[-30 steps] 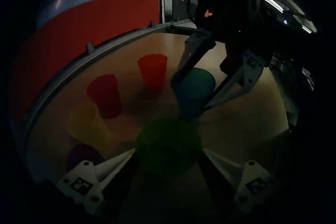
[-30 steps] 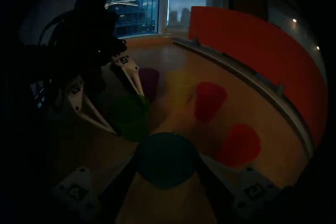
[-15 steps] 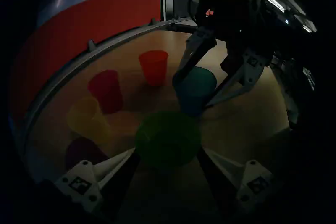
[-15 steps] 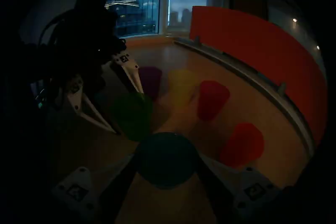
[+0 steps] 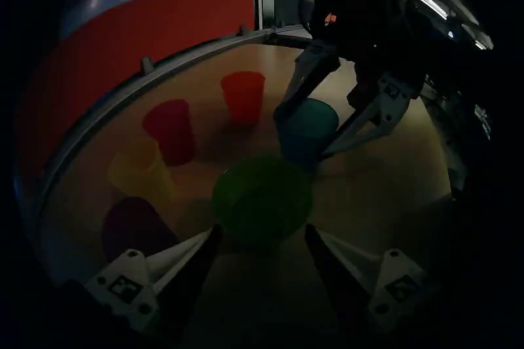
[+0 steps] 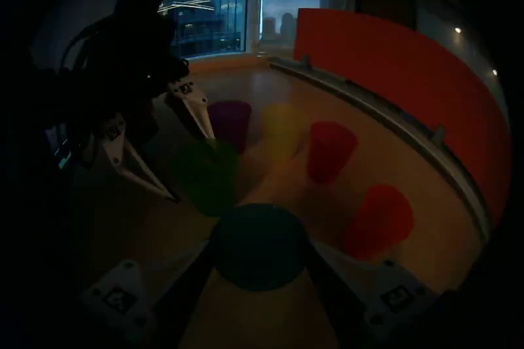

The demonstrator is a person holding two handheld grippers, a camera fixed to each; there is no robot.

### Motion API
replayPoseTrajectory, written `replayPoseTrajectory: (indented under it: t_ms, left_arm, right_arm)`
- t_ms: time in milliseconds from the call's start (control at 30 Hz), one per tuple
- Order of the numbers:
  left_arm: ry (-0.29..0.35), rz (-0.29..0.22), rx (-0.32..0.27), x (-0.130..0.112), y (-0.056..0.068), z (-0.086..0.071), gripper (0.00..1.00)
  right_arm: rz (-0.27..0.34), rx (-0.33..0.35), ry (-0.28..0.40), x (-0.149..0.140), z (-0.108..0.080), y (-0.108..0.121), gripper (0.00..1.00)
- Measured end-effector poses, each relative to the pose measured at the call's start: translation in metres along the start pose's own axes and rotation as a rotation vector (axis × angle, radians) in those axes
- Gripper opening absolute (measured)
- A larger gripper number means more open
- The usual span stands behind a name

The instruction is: Pour water

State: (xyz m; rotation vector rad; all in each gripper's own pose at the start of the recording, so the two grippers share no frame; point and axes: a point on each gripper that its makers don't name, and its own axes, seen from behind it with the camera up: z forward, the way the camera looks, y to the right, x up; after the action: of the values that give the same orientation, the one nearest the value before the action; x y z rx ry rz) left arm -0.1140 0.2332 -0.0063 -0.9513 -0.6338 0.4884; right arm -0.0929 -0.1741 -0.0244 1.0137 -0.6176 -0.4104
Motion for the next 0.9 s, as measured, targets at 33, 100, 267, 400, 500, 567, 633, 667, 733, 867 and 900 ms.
replayPoseTrajectory:
  t_ms: [33, 100, 267, 400, 500, 567, 633, 667, 733, 867, 900]
  left_arm:
    - [0.000, -0.001, 0.001, -0.001, 0.000, -0.001, 0.91]
    - [-0.001, -0.004, 0.003, -0.003, 0.000, -0.003, 0.91]
    - [-0.007, -0.007, 0.006, -0.008, 0.001, -0.005, 0.92]
    - [-0.009, -0.009, 0.007, -0.009, 0.003, -0.007, 0.92]
    - [-0.007, -0.013, 0.003, -0.009, 0.004, -0.010, 0.92]
    - [-0.005, -0.018, 0.003, -0.009, 0.005, -0.011, 0.92]
    - [-0.002, -0.021, 0.006, -0.009, 0.004, -0.013, 0.92]
    - [0.000, -0.023, 0.009, -0.008, 0.003, -0.014, 0.92]
    - [0.004, -0.026, 0.016, -0.009, 0.002, -0.016, 0.93]
    - [0.012, -0.038, 0.030, -0.010, 0.000, -0.021, 0.93]
    - [0.014, -0.041, 0.033, -0.010, -0.001, -0.023, 0.93]
  right_arm:
    - [0.002, -0.001, 0.000, -0.001, -0.001, 0.000, 0.98]
    - [0.006, -0.004, -0.001, -0.003, -0.002, 0.000, 0.98]
    - [0.017, -0.008, 0.002, -0.006, -0.005, -0.001, 0.98]
    - [0.024, -0.012, 0.001, -0.006, -0.006, -0.001, 0.98]
    - [0.020, -0.015, -0.008, -0.008, -0.006, -0.002, 0.98]
    - [0.017, -0.021, -0.010, -0.010, -0.007, -0.002, 0.98]
    - [0.015, -0.025, -0.010, -0.010, -0.008, -0.003, 0.98]
    - [0.014, -0.027, -0.008, -0.010, -0.009, -0.003, 0.98]
    - [0.018, -0.031, -0.005, -0.010, -0.011, -0.004, 0.98]
    - [0.031, -0.043, -0.002, -0.013, -0.016, -0.004, 0.98]
    - [0.034, -0.047, -0.002, -0.014, -0.018, -0.004, 0.98]
